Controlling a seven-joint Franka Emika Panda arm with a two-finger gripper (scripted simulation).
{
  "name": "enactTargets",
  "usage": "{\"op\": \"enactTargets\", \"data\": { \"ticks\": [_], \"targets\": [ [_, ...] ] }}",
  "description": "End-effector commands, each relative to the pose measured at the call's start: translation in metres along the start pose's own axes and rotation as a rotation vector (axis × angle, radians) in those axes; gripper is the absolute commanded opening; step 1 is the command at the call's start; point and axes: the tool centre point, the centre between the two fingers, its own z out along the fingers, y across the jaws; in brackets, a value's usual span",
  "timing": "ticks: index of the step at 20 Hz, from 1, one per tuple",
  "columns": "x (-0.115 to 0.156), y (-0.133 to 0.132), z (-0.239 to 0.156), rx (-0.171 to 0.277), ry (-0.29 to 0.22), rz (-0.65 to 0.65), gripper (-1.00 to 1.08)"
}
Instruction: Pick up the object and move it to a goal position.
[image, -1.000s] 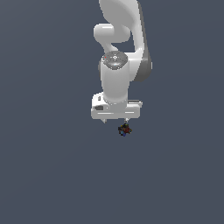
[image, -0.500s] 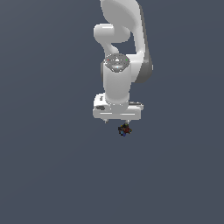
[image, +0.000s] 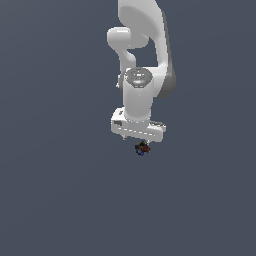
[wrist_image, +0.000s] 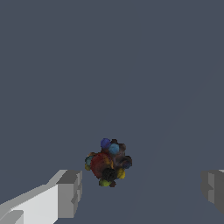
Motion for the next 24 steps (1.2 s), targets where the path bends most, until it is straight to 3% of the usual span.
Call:
{"op": "enactTargets", "data": {
  "ticks": [1,24],
  "targets": [
    [-0.003,-0.003,0.006,-0.001,-0.001,0.061,1.00],
    [-0.033,-0.024,0.054,-0.022,0.002,0.619,1.00]
  ]
}}
